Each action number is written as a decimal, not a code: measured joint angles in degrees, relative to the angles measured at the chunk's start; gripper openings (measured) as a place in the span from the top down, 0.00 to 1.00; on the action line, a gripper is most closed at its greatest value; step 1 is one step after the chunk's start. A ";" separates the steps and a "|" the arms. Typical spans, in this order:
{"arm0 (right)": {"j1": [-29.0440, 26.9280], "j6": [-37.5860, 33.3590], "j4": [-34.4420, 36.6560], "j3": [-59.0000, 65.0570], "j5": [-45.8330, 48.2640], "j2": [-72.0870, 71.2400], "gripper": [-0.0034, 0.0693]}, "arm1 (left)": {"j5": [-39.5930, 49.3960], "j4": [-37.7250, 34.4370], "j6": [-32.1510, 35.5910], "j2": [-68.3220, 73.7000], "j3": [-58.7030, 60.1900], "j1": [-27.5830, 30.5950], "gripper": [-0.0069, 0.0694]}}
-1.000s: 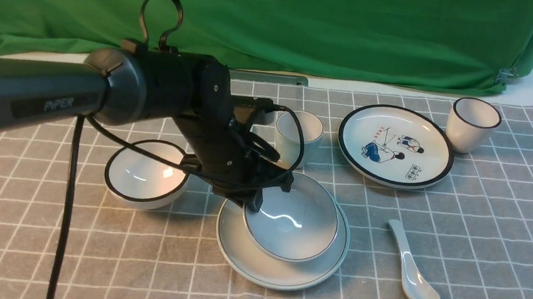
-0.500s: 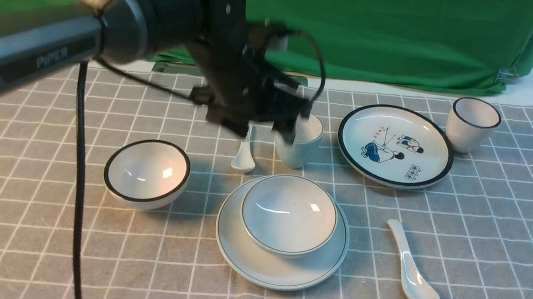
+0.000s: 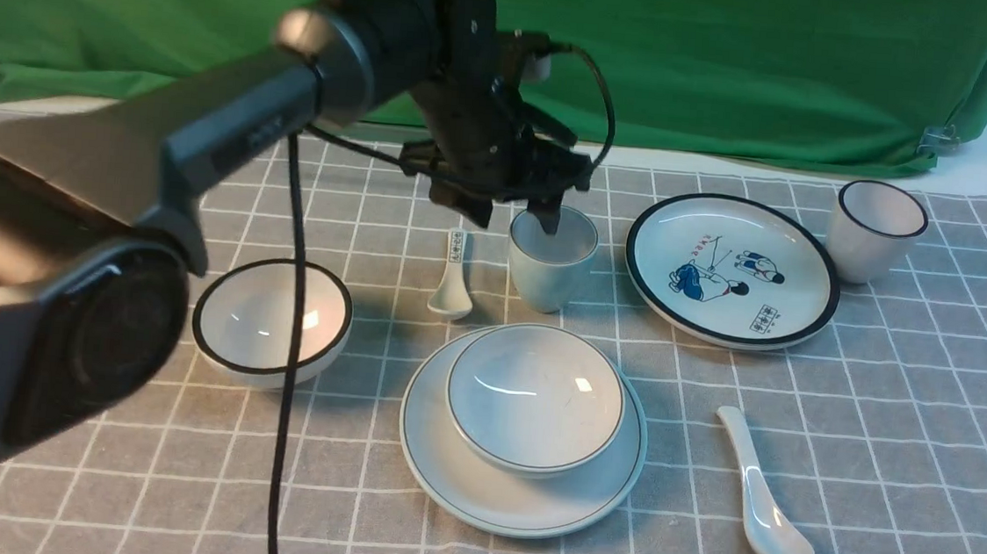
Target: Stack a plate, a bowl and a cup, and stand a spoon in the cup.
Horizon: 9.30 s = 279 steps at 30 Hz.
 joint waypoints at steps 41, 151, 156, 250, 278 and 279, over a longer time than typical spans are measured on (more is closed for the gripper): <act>0.00 -1.21 -0.04 -0.31 -1.09 2.16 0.90 | 0.94 2.18 2.13 -18.77 29.33 -6.81 0.69; 18.12 1.08 1.22 19.89 -45.42 -24.47 0.92 | -14.60 17.91 -12.10 -78.11 76.24 -6.79 0.90; 17.21 1.42 1.22 30.00 -49.11 -33.20 0.92 | -16.19 17.91 -12.10 -78.56 76.40 -6.79 0.90; 17.19 -0.19 1.27 36.28 -54.81 -38.02 0.67 | -42.74 -1.09 18.36 -134.43 124.74 21.77 0.89; -2.35 4.11 -7.94 50.29 -55.29 -43.65 0.63 | -42.74 -1.09 18.36 -134.43 124.74 21.77 0.89; -3.85 4.11 -7.94 52.39 -54.39 -45.45 0.63 | -42.74 -1.09 18.36 -134.43 124.74 21.77 0.89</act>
